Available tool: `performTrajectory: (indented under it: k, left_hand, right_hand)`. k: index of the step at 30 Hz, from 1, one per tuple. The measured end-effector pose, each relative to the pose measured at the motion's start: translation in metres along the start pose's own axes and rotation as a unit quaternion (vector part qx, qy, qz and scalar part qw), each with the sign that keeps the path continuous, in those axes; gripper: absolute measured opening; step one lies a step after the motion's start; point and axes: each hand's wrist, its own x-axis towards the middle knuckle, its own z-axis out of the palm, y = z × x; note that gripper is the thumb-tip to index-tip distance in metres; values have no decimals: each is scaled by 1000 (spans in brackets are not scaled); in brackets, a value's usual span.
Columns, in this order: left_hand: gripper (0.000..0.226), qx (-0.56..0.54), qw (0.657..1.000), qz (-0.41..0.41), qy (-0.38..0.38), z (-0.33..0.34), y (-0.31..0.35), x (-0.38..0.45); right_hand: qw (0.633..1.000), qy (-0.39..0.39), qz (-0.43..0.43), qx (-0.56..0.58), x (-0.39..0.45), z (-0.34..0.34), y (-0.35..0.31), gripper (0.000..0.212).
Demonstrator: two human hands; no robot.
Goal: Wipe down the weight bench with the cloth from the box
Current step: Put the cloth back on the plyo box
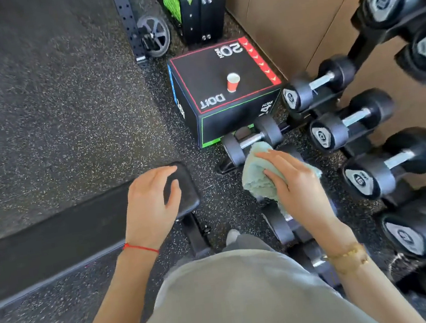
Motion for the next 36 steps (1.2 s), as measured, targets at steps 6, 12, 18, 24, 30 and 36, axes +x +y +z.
performTrajectory:
  k: [6,12,18,24,30,36]
  left_hand:
    - [33,-13,999,-34,18,32,32,60]
    - [34,2,998,-63,18,45,34,108]
    - [34,17,996,-84,24,59,6,177]
    - [34,22,994,-98,51,54,-33,275]
    - [34,24,993,-105,50,42,-69,364]
    - [34,31,992,-111,43,34,-92,432]
  right_hand:
    - [1000,-11,-22,19,66,-20,50,35]
    - [998,-28,-38,42,126,-7,78,32]
    - [996,-42,-50,54,207,16,99,36]
    - [994,-70,-65,52,322,49,106,34]
    - [994,-69,-67,43,422,74,101,34]
    - [993,-75,-76,43,490,92,99,33]
